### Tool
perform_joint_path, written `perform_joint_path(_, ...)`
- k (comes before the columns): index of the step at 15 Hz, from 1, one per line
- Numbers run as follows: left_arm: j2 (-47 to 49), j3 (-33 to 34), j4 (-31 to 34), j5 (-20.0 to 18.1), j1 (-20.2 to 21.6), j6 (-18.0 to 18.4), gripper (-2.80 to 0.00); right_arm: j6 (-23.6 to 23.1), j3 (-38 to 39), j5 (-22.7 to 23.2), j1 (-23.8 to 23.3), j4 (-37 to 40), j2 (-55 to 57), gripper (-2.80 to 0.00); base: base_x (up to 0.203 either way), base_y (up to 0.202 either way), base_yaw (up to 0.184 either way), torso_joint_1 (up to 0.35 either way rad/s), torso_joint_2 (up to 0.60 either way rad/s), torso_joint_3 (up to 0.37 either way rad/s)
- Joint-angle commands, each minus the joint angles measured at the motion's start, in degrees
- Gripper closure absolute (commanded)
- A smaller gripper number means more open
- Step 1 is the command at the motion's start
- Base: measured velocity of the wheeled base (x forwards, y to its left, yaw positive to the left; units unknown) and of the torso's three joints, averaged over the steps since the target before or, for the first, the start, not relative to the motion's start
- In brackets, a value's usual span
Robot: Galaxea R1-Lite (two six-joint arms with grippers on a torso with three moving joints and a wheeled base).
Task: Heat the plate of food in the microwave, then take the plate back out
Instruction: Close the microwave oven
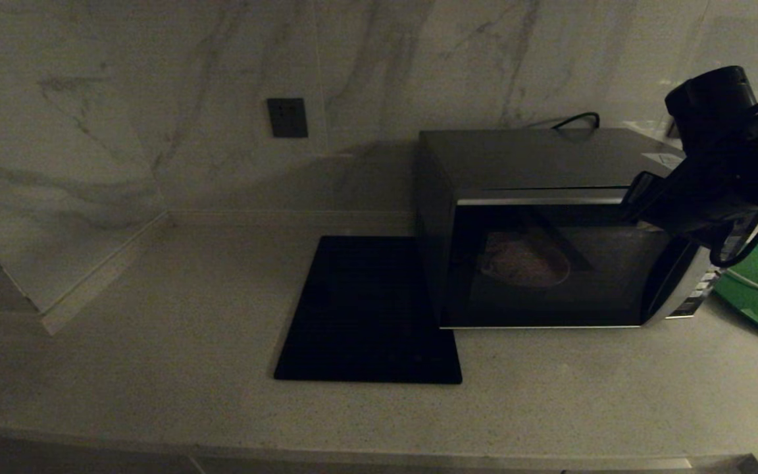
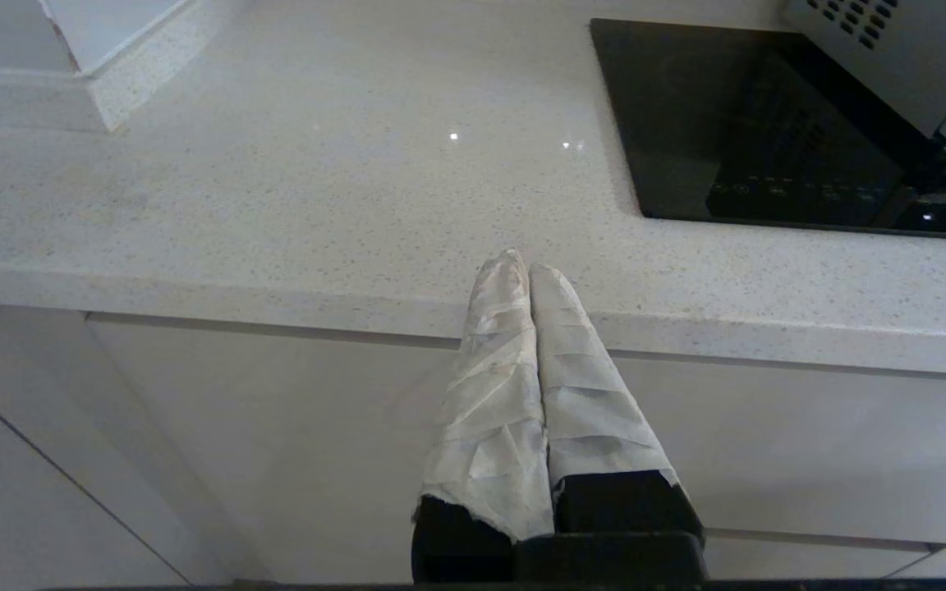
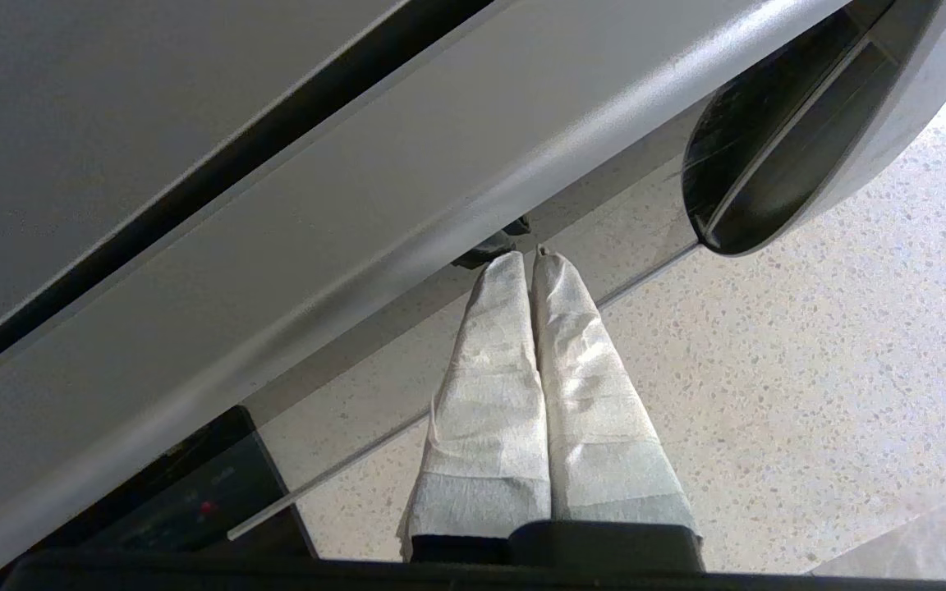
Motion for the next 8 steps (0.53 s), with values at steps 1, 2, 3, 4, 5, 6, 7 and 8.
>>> perform_joint_path(1,0.0,0.0,0.0,0.0,0.0,-0.1,0.0,0.2,0.0,0.0,0.0,-0.1,0.0,0.0,0.0,0.0,0.0,0.0,0.0,0.0)
perform_joint_path(2,0.0,0.0,0.0,0.0,0.0,-0.1,0.0,0.4,0.0,0.2,0.0,-0.1,0.2,0.0,0.0,0.0,0.0,0.0,0.0,0.0)
perform_joint_path(3,0.0,0.0,0.0,0.0,0.0,0.0,0.0,0.6,0.1,0.2,0.0,-0.3,0.2,0.0,0.0,0.0,0.0,0.0,0.0,0.0)
perform_joint_path(4,0.0,0.0,0.0,0.0,0.0,-0.1,0.0,0.6,0.3,0.2,0.0,-1.8,0.3,0.0,0.0,0.0,0.0,0.0,0.0,0.0)
perform_joint_path(5,0.0,0.0,0.0,0.0,0.0,-0.1,0.0,0.7,0.8,0.2,0.0,-4.4,0.3,0.0,0.0,0.0,0.0,0.0,0.0,0.0)
perform_joint_path(6,0.0,0.0,0.0,0.0,0.0,-0.1,0.0,0.6,2.0,0.1,0.0,-6.7,0.3,0.0,0.0,0.0,0.0,0.0,0.0,0.0)
perform_joint_path(7,0.0,0.0,0.0,0.0,0.0,-0.1,0.0,0.6,3.1,0.1,0.1,-8.1,0.3,0.0,0.0,0.0,0.0,0.0,0.0,0.0)
perform_joint_path(8,0.0,0.0,0.0,0.0,0.0,-0.1,0.0,0.7,3.7,0.1,0.1,-9.2,0.3,0.0,0.0,0.0,0.0,0.0,0.0,0.0)
